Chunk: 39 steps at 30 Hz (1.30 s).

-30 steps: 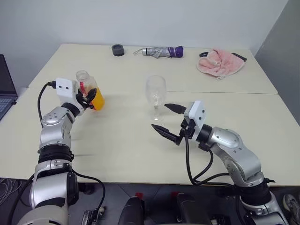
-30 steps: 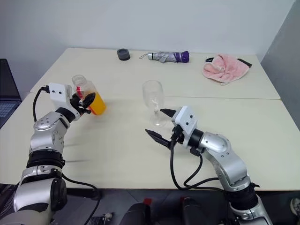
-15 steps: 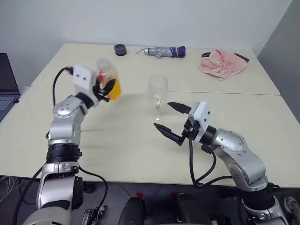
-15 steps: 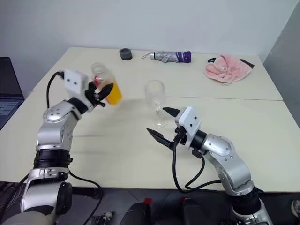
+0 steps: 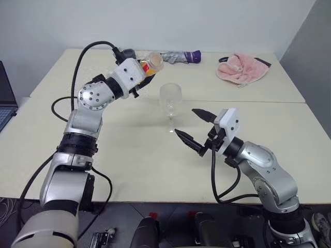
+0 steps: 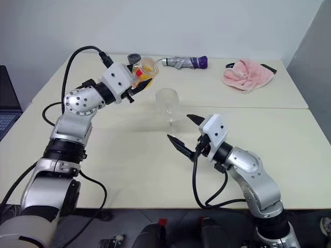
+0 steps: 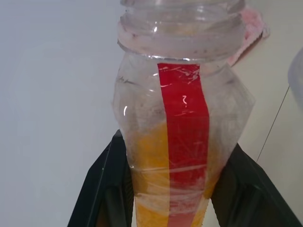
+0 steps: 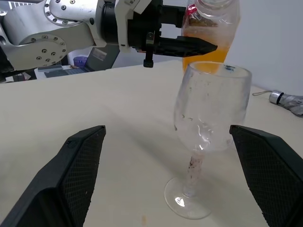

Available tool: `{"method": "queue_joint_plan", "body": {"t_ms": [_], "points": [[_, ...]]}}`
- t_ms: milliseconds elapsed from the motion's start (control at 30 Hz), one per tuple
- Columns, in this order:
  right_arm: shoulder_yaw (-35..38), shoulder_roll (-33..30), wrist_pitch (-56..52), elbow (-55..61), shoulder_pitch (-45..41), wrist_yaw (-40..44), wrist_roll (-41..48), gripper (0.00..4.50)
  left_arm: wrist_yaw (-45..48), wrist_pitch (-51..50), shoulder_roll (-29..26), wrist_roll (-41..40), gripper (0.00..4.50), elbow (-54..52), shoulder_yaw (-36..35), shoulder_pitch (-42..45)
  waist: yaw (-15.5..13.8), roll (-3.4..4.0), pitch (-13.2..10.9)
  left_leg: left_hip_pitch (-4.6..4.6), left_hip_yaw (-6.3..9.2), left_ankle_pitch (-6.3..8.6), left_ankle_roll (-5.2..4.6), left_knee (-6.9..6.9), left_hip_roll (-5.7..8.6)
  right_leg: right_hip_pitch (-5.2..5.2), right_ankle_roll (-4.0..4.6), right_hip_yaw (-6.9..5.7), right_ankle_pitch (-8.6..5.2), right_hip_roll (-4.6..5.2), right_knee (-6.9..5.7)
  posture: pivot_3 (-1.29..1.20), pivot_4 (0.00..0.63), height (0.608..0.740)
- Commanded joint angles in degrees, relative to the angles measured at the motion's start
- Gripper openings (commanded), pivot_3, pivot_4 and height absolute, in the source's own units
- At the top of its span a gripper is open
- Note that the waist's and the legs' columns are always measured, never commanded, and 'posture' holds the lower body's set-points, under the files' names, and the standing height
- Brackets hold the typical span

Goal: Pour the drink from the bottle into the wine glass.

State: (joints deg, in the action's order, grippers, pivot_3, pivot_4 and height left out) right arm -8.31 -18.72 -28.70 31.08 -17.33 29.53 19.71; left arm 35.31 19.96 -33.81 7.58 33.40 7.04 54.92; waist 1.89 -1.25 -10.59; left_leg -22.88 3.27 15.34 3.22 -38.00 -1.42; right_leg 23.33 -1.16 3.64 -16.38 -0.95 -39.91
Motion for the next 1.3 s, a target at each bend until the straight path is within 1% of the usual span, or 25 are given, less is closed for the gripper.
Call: {"method": "queue_joint_plan", "body": {"t_ms": [33,233,500,667,800,1033,1133,1300], "points": [[2.2,0.1,0.7,1.5,-1.1,-0.6,1.2,4.50,-3.0,8.9,-1.4,3.6,1.69,4.2,0.5,4.2,0.0,0.00,0.0,0.00,0.00,0.00,0.00,0.00,0.00,0.00,0.00,0.00,0.00,0.01,0.01,0.00,0.150,0.740],[3.0,-0.1,0.4,1.7,-1.2,-0.2,2.0,4.50,-6.8,18.4,-2.2,9.4,1.69,11.3,2.7,7.8,0.0,-0.01,0.0,-0.03,0.01,0.00,-0.01,0.00,0.01,0.00,0.00,-0.03,0.00,0.00,0.02,0.00,0.150,0.740],[5.3,-2.8,1.4,4.0,1.3,2.1,4.3,4.50,-10.7,24.9,-2.8,14.1,1.69,17.2,4.3,11.0,0.0,-0.01,0.0,-0.02,0.02,0.01,-0.01,0.01,0.01,0.00,0.00,-0.04,0.00,0.01,0.01,0.00,0.150,0.740],[8.3,-5.0,0.6,6.3,3.2,2.6,6.7,4.50,-13.1,27.3,-3.3,16.6,1.69,19.6,5.2,12.6,0.0,-0.01,0.0,-0.03,0.02,0.01,-0.01,0.01,0.01,0.00,0.00,-0.04,0.00,0.01,0.01,0.00,0.150,0.740],[10.6,-5.7,-0.5,8.5,4.7,1.4,9.4,4.50,-15.0,28.8,-3.6,18.2,1.69,20.8,6.0,13.5,0.0,-0.02,0.0,-0.03,0.01,0.01,-0.01,0.00,0.02,0.00,0.00,-0.04,0.00,0.01,0.00,0.00,0.150,0.740],[11.8,-8.4,-2.2,12.0,8.5,2.2,13.0,4.50,-17.4,30.5,-3.9,20.8,1.69,22.3,7.3,15.0,0.0,-0.01,0.0,-0.02,0.00,0.00,-0.01,0.00,0.02,0.00,0.00,-0.03,0.00,0.01,-0.01,0.00,0.150,0.740],[13.9,-10.9,-1.9,10.2,8.3,4.3,14.5,4.50,-18.3,31.0,-3.8,21.6,1.69,23.1,7.8,15.8,0.0,-0.02,0.0,-0.03,0.01,0.00,-0.01,-0.01,0.03,0.00,-0.01,-0.04,0.00,0.01,-0.01,0.00,0.150,0.740],[16.7,-16.0,-1.4,4.9,5.1,9.7,16.5,4.50,-19.4,31.7,-3.7,22.5,1.69,24.0,8.5,16.7,0.0,-0.03,0.0,-0.01,-0.03,0.00,-0.01,-0.03,0.05,0.00,-0.01,-0.02,0.00,0.02,-0.03,0.00,0.150,0.740]]}}
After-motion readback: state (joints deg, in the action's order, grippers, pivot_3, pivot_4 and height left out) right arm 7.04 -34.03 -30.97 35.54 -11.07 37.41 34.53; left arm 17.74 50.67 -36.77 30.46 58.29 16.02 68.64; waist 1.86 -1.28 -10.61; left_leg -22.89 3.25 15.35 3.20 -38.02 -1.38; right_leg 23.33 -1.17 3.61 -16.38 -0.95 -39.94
